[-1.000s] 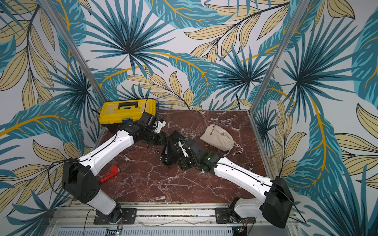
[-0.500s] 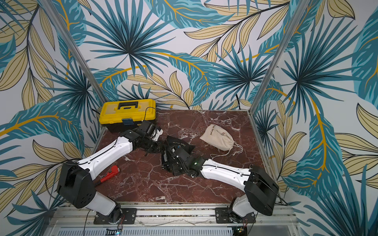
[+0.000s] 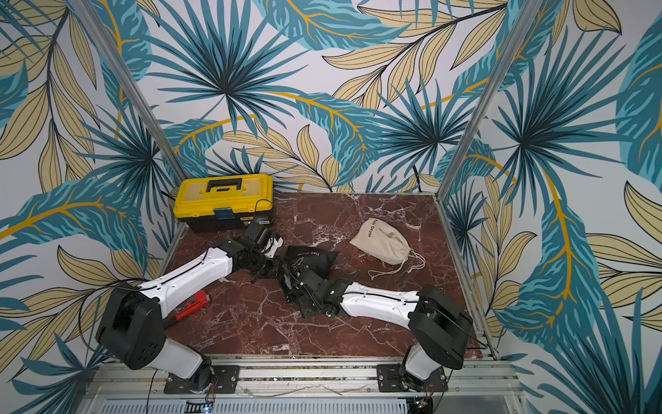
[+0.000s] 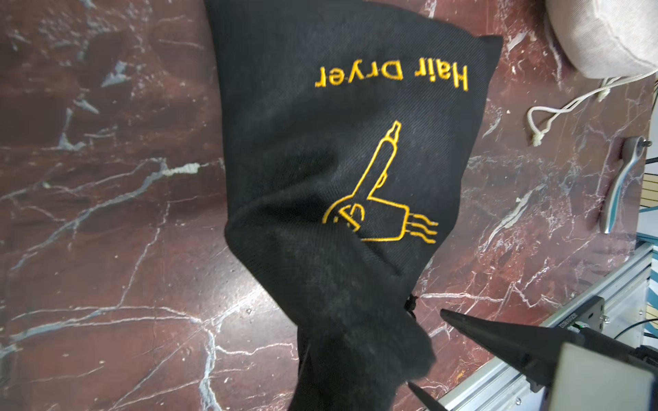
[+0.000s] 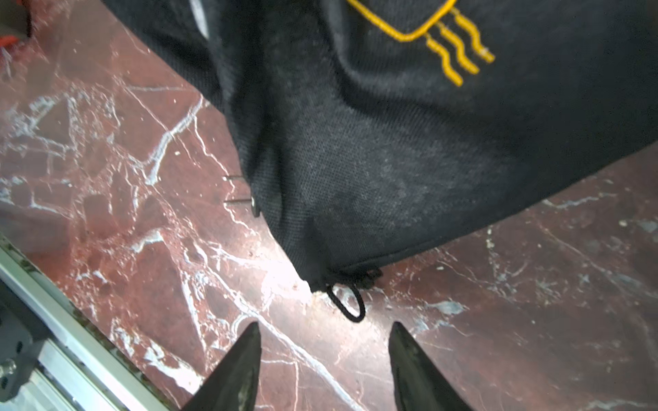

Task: Pack away hair dryers
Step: Place the drawstring bag at the center of the board.

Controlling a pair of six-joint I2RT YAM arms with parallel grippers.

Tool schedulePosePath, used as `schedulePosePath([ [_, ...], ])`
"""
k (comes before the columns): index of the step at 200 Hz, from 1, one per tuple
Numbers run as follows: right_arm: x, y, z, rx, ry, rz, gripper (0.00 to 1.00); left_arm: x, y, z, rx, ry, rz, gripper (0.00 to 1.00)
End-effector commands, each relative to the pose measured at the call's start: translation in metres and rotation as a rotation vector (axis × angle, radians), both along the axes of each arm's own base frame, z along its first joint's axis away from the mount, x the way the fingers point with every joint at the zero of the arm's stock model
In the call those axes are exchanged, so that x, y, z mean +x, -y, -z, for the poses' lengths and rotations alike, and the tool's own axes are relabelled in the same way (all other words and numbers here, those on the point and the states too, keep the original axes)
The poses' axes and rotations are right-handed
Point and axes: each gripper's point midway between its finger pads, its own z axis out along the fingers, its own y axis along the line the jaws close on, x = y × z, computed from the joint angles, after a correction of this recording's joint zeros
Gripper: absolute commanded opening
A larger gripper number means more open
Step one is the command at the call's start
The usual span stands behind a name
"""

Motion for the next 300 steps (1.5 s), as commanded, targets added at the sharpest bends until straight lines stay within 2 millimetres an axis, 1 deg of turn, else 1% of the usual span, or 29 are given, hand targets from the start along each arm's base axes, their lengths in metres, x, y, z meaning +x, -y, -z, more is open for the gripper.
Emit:
schedulePosePath([
  [1, -0.008, 0.009, 0.017, -0.075, -0.015, -0.067, 0.57, -0.002, -0.006, 0.0, 0.006, 0.032, 0.004, 0.0],
  [33, -0.008, 0.01, 0.026, -0.114, -0.021, -0.094, 0.46, -0.007, -0.015, 0.005, 0.027, 0.033, -0.006, 0.0],
  [56, -0.009, 0.016, 0.029, -0.128, -0.02, -0.088, 0.46, -0.009, -0.022, 0.008, 0.039, 0.033, -0.013, 0.0],
  [78, -0.009, 0.02, 0.025, -0.121, 0.0, -0.069, 0.49, -0.013, -0.025, 0.012, 0.049, 0.028, -0.013, 0.0],
  [91, -0.008, 0.02, 0.025, -0.115, 0.003, -0.064, 0.56, -0.015, -0.027, 0.016, 0.055, 0.02, -0.015, 0.0],
  [101, -0.008, 0.017, 0.026, -0.108, -0.005, -0.06, 0.59, -0.016, -0.028, 0.018, 0.058, 0.015, -0.014, 0.0],
  [125, -0.008, 0.0, 0.028, -0.042, -0.042, -0.041, 0.6, -0.022, -0.03, 0.02, 0.058, 0.009, -0.015, 0.0],
  [140, -0.006, -0.008, 0.027, 0.006, -0.051, -0.012, 0.61, -0.024, -0.03, 0.018, 0.053, 0.014, -0.02, 0.0],
  [162, -0.005, -0.008, 0.025, 0.018, -0.052, 0.008, 0.62, -0.027, -0.031, 0.014, 0.042, 0.023, -0.025, 0.0],
  [181, -0.003, -0.008, 0.031, -0.009, -0.055, 0.012, 0.61, -0.028, -0.031, 0.012, 0.035, 0.026, -0.027, 0.0],
  [190, 0.001, -0.006, 0.035, -0.048, -0.057, 0.022, 0.58, -0.029, -0.03, 0.013, 0.029, 0.021, -0.025, 0.0],
  [211, 0.009, 0.0, 0.04, -0.126, -0.042, 0.039, 0.38, -0.033, -0.025, 0.015, 0.019, 0.008, -0.013, 0.0],
  [224, 0.012, 0.005, 0.039, -0.138, -0.028, 0.051, 0.29, -0.037, -0.023, 0.017, 0.019, 0.001, -0.002, 0.0],
  [245, 0.019, 0.024, 0.035, -0.133, -0.018, 0.112, 0.16, -0.044, -0.019, 0.02, 0.022, -0.01, 0.003, 0.0],
  [269, 0.029, 0.046, 0.026, -0.12, 0.001, 0.152, 0.12, -0.052, -0.014, 0.026, 0.023, -0.026, 0.0, 0.0],
  [300, 0.041, 0.066, 0.012, -0.14, 0.03, 0.155, 0.11, -0.065, -0.005, 0.036, 0.028, -0.067, 0.008, 0.0],
])
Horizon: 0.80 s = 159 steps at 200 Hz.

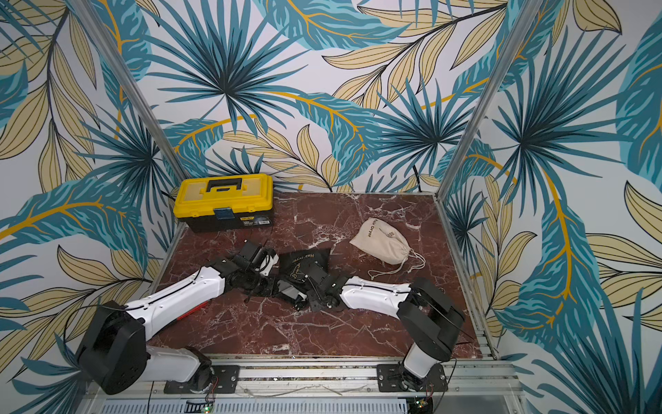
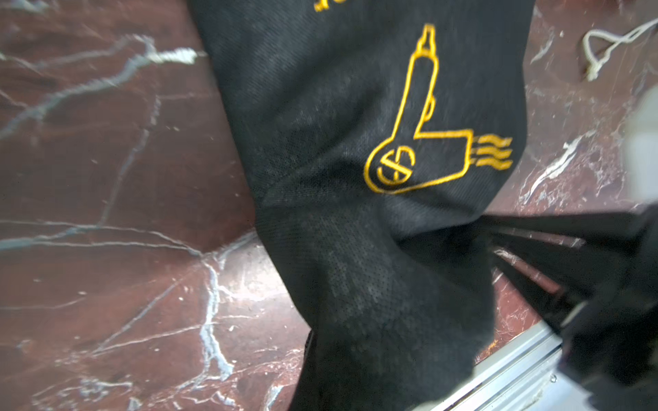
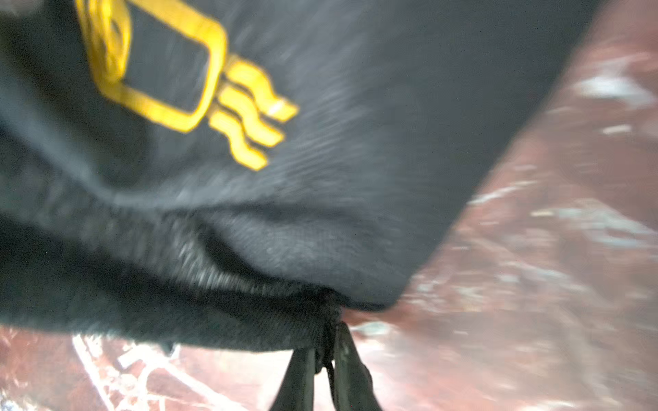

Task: Pack away hair dryers
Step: Place the drawstring bag at the center of the board.

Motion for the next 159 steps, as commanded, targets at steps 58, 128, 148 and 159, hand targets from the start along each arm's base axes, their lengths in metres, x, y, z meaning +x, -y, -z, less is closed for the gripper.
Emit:
schedulePosePath([
  [58, 0.017, 0.066, -0.012, -0.121, 0.042, 0.021, 0.11, -0.042, 0.03, 0.024, -0.025, -0.097, 0.001, 0.0],
  [128, 0.007, 0.071, -0.022, -0.003, 0.023, 0.118, 0.5, -0.04, 0.044, 0.012, -0.018, -0.052, 0.014, 0.46],
  [148, -0.001, 0.075, -0.035, 0.067, 0.039, 0.172, 0.56, -0.035, 0.034, -0.007, 0.021, 0.014, 0.001, 0.51],
  [159, -0.006, 0.077, -0.042, 0.117, 0.04, 0.201, 0.57, -0.031, 0.027, -0.018, 0.046, 0.053, -0.003, 0.54],
])
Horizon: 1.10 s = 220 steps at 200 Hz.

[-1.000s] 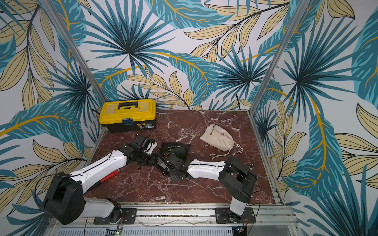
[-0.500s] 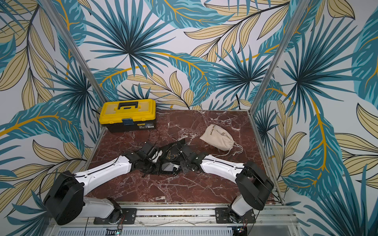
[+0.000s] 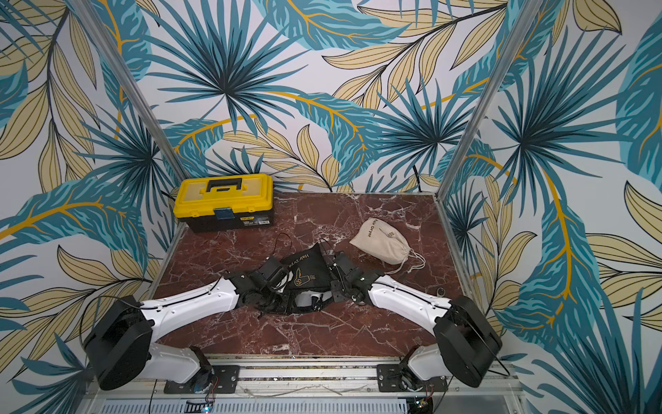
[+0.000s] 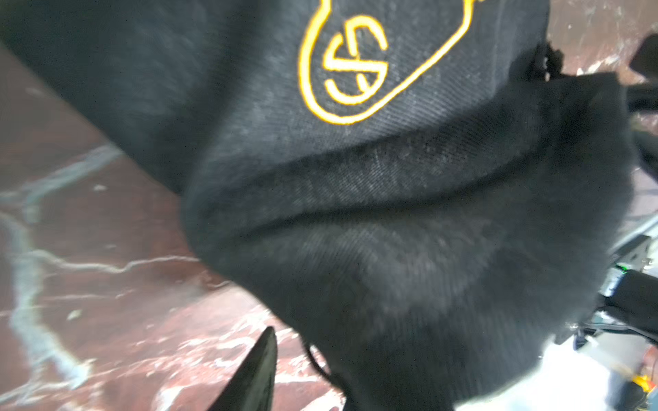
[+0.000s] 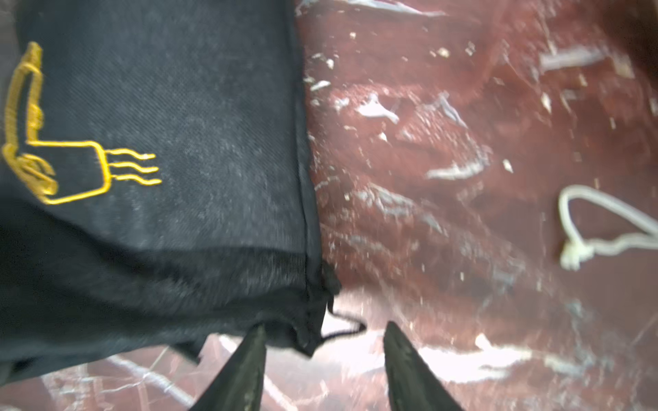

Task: Pack away hair dryers
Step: Place the drawstring bag at the center of the board, then adjust the hair dryer in the drawstring bag.

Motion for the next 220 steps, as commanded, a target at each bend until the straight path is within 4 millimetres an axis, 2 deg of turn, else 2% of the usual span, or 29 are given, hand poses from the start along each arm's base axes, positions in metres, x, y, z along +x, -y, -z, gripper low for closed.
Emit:
schedulePosePath([
  [1, -0.012, 0.005, -0.012, 0.099, -0.007, 0.084, 0.57, 0.014, -0.01, -0.035, 0.038, 0.118, -0.017, 0.54],
  [17, -0.021, 0.002, -0.02, 0.183, -0.026, 0.111, 0.57, 0.018, -0.019, -0.048, 0.078, 0.162, -0.011, 0.59],
  [33, -0.033, -0.005, -0.023, 0.273, -0.079, 0.133, 0.57, 0.014, -0.017, -0.051, 0.071, 0.154, 0.024, 0.62],
  [54, -0.047, -0.023, -0.027, 0.387, -0.131, 0.131, 0.56, 0.014, -0.02, -0.052, 0.1, 0.169, 0.046, 0.63],
  [66, -0.054, -0.035, -0.026, 0.441, -0.159, 0.132, 0.55, 0.017, -0.02, -0.059, 0.109, 0.21, 0.062, 0.63],
  [82, -0.058, -0.048, -0.018, 0.512, -0.206, 0.165, 0.53, 0.018, -0.01, -0.071, 0.098, 0.261, 0.121, 0.63],
  [84, -0.065, -0.053, -0.016, 0.515, -0.219, 0.148, 0.53, 0.018, -0.009, -0.073, 0.097, 0.266, 0.131, 0.63],
  [100, -0.062, -0.071, -0.015, 0.609, -0.218, 0.15, 0.52, 0.014, 0.007, -0.078, 0.089, 0.288, 0.22, 0.63],
  [124, -0.058, -0.067, 0.0, 0.578, -0.204, 0.187, 0.48, 0.008, 0.031, -0.069, 0.119, 0.287, 0.358, 0.62],
  [142, -0.051, -0.071, 0.001, 0.596, -0.175, 0.193, 0.47, 0.005, 0.045, -0.055, 0.155, 0.271, 0.429, 0.61],
  [183, -0.04, -0.068, 0.014, 0.578, -0.127, 0.218, 0.44, 0.013, 0.04, -0.03, 0.26, 0.262, 0.455, 0.54],
  [220, -0.041, -0.07, 0.032, 0.564, -0.165, 0.241, 0.42, 0.021, 0.038, -0.016, 0.323, 0.266, 0.467, 0.52],
])
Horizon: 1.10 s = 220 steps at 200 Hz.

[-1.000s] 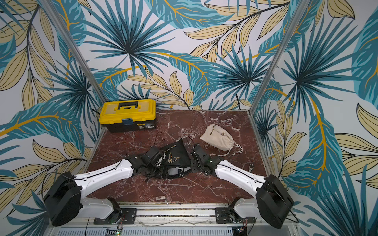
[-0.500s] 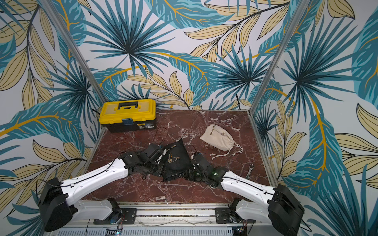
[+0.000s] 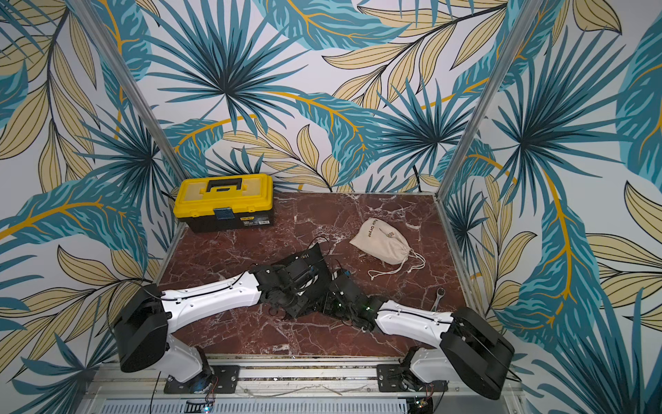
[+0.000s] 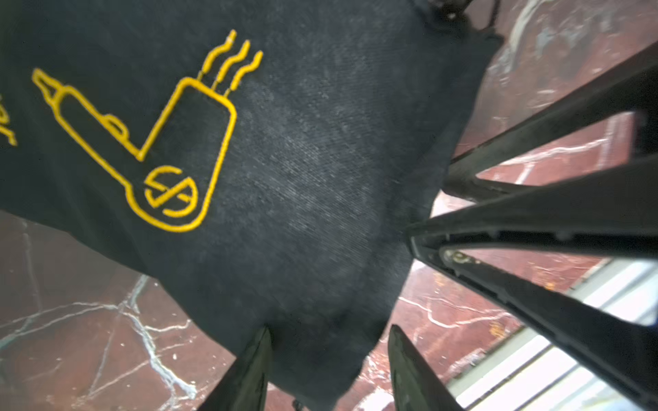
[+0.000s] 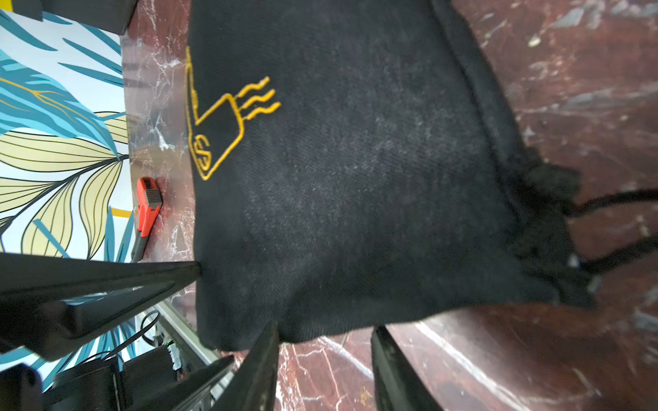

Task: Pack away hair dryers
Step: Adjust the hair dryer in the drawstring bag.

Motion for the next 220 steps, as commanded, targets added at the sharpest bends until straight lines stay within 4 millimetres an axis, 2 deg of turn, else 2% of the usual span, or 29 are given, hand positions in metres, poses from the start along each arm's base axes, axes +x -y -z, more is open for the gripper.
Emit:
schedulePosePath([
  [1, 0.001, 0.002, 0.012, -0.003, -0.006, 0.029, 0.42, 0.015, 0.004, -0.005, 0.024, 0.058, 0.016, 0.51],
  [16, 0.001, 0.003, 0.015, 0.002, -0.003, 0.036, 0.4, 0.02, 0.007, -0.003, 0.025, 0.075, 0.01, 0.45],
  [32, 0.002, 0.002, 0.011, 0.029, 0.019, 0.037, 0.4, 0.021, 0.012, -0.002, 0.014, 0.069, 0.016, 0.44],
  [56, 0.001, 0.009, 0.001, 0.026, 0.046, 0.041, 0.42, 0.018, 0.012, -0.006, -0.004, 0.064, 0.016, 0.48],
  [79, -0.001, 0.015, -0.008, 0.029, 0.071, 0.05, 0.47, 0.017, 0.011, -0.023, -0.042, 0.097, 0.021, 0.57],
  [110, 0.006, 0.015, -0.014, 0.055, 0.115, 0.071, 0.51, 0.015, 0.009, -0.039, -0.079, 0.125, 0.034, 0.59],
  [150, 0.007, 0.012, -0.003, 0.073, 0.065, 0.097, 0.51, 0.002, 0.0, -0.036, -0.058, 0.119, 0.057, 0.59],
  [188, 0.014, 0.009, -0.006, 0.119, 0.071, 0.131, 0.51, -0.007, -0.002, -0.031, -0.052, 0.109, 0.074, 0.59],
  [220, 0.008, 0.009, -0.002, 0.167, 0.031, 0.147, 0.53, -0.015, -0.002, -0.026, -0.035, 0.106, 0.101, 0.59],
])
